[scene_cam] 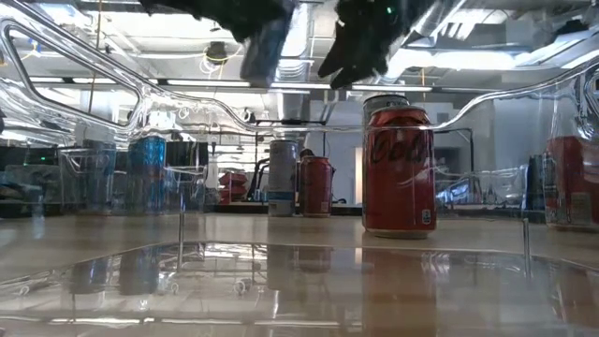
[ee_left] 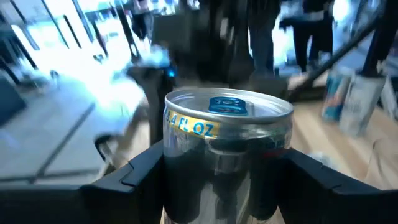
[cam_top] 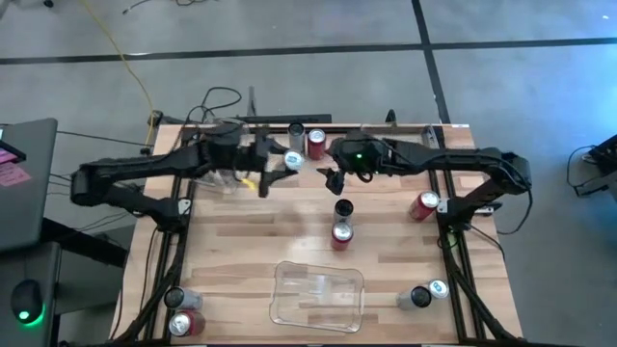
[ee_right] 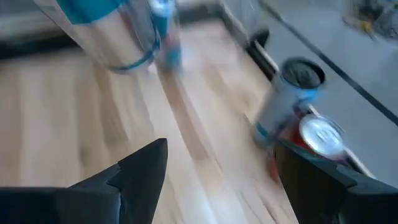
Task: Sort soda cans
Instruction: Put the blue soda can into the top left transparent bin
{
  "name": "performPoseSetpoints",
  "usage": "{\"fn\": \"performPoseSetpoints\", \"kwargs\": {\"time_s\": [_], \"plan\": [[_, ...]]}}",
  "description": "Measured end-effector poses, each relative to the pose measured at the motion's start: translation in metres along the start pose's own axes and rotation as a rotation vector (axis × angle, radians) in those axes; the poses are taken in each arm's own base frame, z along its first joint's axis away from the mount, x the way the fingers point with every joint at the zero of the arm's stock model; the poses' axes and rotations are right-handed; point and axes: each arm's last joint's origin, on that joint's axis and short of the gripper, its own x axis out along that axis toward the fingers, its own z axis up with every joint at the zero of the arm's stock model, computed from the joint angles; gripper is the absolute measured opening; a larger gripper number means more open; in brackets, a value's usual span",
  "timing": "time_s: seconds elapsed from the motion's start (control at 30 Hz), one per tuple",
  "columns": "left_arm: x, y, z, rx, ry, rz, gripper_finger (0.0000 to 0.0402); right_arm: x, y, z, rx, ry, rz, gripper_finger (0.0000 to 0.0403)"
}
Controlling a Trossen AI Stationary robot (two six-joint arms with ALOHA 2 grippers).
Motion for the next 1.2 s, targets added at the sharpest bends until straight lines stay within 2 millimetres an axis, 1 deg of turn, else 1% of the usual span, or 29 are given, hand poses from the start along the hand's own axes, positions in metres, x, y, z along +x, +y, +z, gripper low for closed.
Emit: {"fn": "performPoseSetpoints", "kwargs": {"time_s": [0.1, 0.2, 0.27, 0.37, 0.43, 0.5, 0.67, 0.83, 1.0, 1.2], "plan": [[-0.014, -0.002, 0.004, -0.016, -0.087, 0.017, 0.0227, 0.013, 0.002, -0.012, 0.043, -0.153, 0.13, 0.0313], [-0.023, -0.004, 0.003, -0.033, -0.221, 0.028, 0.0227, 0.024, 0.009, -0.02, 0.023, -0.261, 0.231, 0.0313], [-0.025, -0.006, 0.0, -0.054, -0.31, 0.014, 0.0227, 0.027, 0.014, -0.021, -0.01, -0.307, 0.243, 0.0313], [-0.026, -0.009, -0.012, -0.081, -0.387, 0.005, 0.0227, 0.032, 0.018, -0.023, -0.044, -0.327, 0.248, 0.0313], [-0.027, -0.011, -0.018, -0.09, -0.419, 0.007, 0.0227, 0.033, 0.018, -0.024, -0.063, -0.326, 0.243, 0.0313], [-0.027, -0.011, -0.023, -0.098, -0.446, 0.018, 0.0227, 0.032, 0.018, -0.021, -0.076, -0.357, 0.24, 0.0313], [-0.017, -0.012, -0.035, -0.143, -0.406, 0.014, 0.0227, 0.03, 0.018, -0.016, -0.088, -0.405, 0.266, 0.0313], [-0.006, -0.011, -0.041, -0.164, -0.413, 0.008, 0.0232, 0.029, 0.02, -0.016, -0.098, -0.414, 0.303, 0.0313], [0.004, -0.009, -0.04, -0.159, -0.442, 0.011, 0.023, 0.029, 0.02, -0.015, -0.11, -0.422, 0.302, 0.0313], [0.02, -0.006, -0.038, -0.158, -0.433, -0.002, 0.0232, 0.028, 0.02, -0.015, -0.126, -0.431, 0.32, 0.0313]]}}
